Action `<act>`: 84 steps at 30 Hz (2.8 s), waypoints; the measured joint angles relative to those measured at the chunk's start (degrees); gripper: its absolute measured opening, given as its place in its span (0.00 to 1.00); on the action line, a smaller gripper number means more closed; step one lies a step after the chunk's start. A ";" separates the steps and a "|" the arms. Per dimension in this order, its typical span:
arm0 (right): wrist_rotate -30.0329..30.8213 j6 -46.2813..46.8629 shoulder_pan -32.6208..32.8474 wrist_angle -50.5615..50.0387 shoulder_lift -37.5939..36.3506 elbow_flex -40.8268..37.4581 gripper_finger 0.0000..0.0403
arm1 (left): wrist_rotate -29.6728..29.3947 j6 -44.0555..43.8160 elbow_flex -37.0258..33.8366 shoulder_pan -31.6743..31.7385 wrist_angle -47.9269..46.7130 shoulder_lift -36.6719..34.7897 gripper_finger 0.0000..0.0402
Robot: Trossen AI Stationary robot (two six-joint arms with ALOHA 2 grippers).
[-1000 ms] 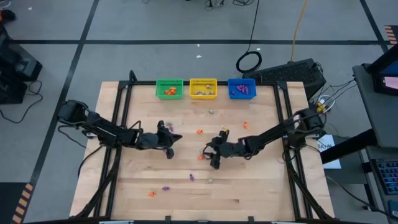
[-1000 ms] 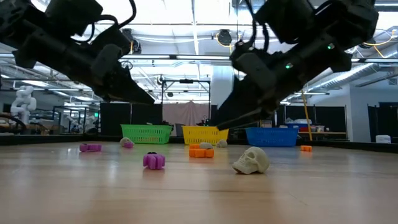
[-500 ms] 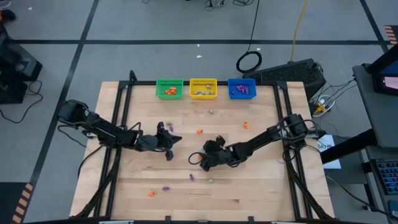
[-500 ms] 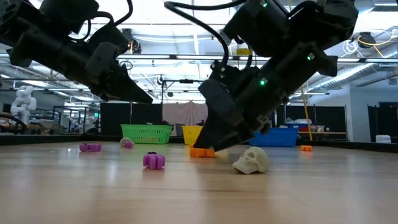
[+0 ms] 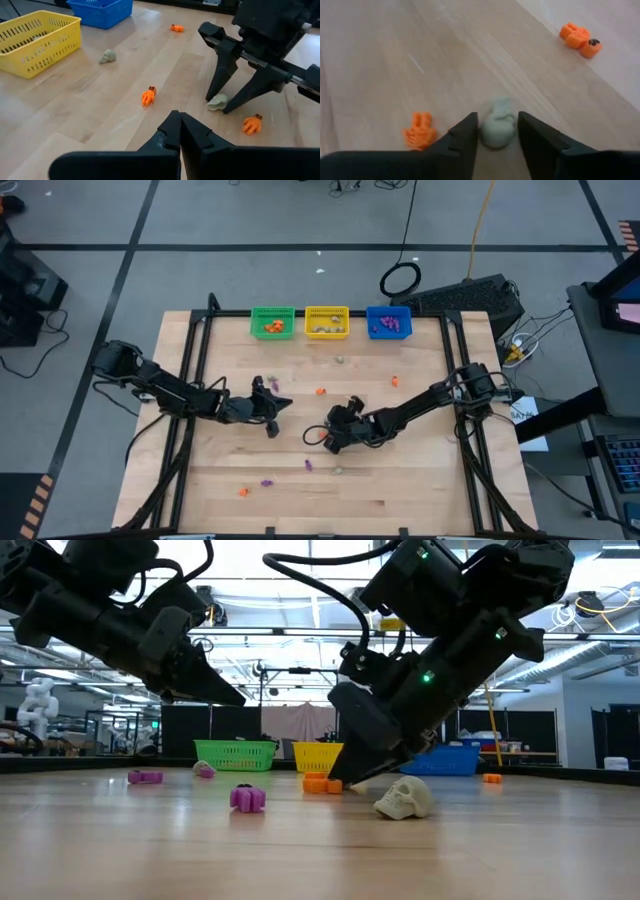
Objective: Sort Halloween decoration
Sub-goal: Put the white skull toy into the yellow bin, then put the violet skeleton toy into the blue bin
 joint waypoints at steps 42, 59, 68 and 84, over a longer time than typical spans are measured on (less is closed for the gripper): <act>-18.98 -34.61 -43.79 -28.25 -6.45 25.10 0.18 | -0.78 -1.70 0.00 -1.22 -0.28 0.00 0.01; -26.20 -37.01 -50.88 -29.86 7.23 32.54 0.24 | -0.41 -1.71 0.02 -1.22 -1.28 0.00 0.01; -26.15 -36.91 -50.90 -30.08 7.04 32.54 0.40 | -0.43 -2.21 0.02 -1.22 -1.09 0.00 0.01; -26.05 -44.45 -43.35 -23.60 -3.70 27.59 0.05 | -0.52 -1.25 0.02 -1.22 -1.48 0.00 0.01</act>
